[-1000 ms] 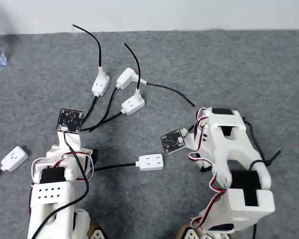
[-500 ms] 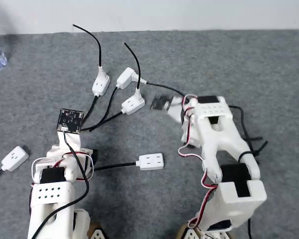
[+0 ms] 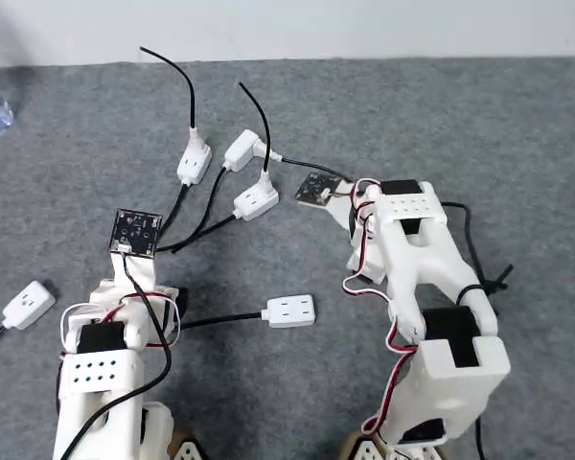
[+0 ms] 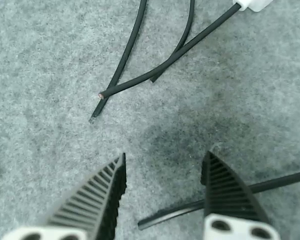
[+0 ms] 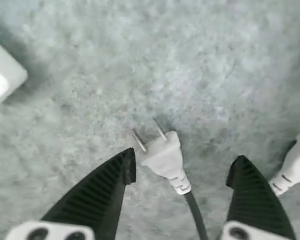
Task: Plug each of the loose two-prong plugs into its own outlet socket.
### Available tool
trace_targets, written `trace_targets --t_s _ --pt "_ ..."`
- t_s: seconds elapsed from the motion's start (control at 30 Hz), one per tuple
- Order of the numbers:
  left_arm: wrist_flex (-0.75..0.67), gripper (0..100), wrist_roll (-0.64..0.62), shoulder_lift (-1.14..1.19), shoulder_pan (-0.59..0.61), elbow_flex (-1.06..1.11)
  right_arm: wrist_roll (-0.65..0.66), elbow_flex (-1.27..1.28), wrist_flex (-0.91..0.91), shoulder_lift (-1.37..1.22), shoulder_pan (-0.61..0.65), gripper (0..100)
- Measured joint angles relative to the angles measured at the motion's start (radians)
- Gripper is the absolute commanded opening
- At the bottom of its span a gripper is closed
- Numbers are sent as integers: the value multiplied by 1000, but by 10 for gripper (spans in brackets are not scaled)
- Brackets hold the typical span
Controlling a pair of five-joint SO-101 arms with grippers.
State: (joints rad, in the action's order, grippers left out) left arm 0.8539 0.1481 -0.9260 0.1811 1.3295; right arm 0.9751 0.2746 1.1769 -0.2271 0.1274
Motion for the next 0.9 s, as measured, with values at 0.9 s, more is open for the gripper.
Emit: trace_targets --t_s 0.9 --pt "0 229 0 0 0 0 377 -12 32 -91 -86 295"
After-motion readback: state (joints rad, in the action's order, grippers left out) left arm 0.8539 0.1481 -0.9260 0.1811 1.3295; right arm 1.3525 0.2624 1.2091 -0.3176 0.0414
